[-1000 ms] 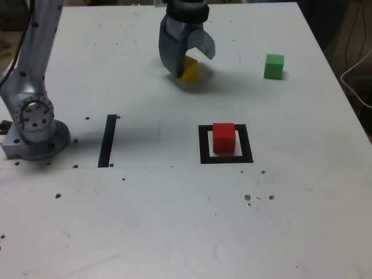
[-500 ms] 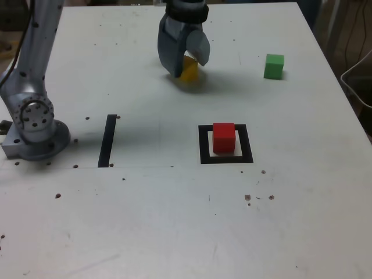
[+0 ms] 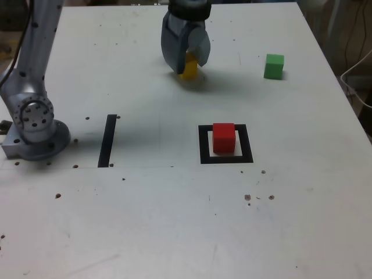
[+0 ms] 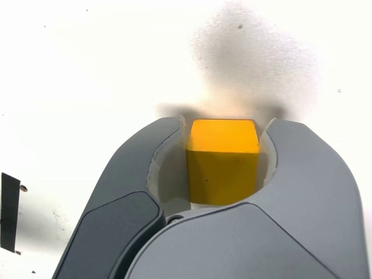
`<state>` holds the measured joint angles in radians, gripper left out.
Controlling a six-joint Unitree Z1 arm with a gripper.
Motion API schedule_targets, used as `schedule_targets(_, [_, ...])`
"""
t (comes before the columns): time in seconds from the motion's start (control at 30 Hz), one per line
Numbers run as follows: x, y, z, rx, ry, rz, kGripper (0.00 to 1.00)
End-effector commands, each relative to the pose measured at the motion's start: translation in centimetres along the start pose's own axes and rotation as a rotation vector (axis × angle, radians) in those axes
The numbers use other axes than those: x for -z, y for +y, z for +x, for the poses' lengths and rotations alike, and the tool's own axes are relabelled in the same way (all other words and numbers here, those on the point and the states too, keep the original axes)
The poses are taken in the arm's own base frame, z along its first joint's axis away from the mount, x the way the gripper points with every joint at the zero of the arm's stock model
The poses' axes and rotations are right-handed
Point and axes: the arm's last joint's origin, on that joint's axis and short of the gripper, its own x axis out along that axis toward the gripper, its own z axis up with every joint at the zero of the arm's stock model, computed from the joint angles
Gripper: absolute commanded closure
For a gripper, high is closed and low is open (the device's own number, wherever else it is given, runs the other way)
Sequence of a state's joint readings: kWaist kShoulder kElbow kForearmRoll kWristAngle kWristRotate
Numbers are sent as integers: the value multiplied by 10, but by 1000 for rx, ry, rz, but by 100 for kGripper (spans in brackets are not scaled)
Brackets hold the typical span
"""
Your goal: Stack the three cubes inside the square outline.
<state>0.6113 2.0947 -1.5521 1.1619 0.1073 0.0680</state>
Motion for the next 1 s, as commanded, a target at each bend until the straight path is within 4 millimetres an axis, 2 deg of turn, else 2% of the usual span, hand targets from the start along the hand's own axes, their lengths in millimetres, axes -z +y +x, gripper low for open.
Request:
schedule_targets(0.0, [4,-3,-6,-3,-12,17,92])
schedule_targets(0.23, [12,-22,-18,-7,-30,99,92])
schedule_targets(0.4, [26,-44,-33,-2,-41,137,92])
schedule_targets(0.63, [48,-84,-61,-13,-60,212,92])
schedule_targets(0.97, [80,-154,-79,-30,-88,389,91])
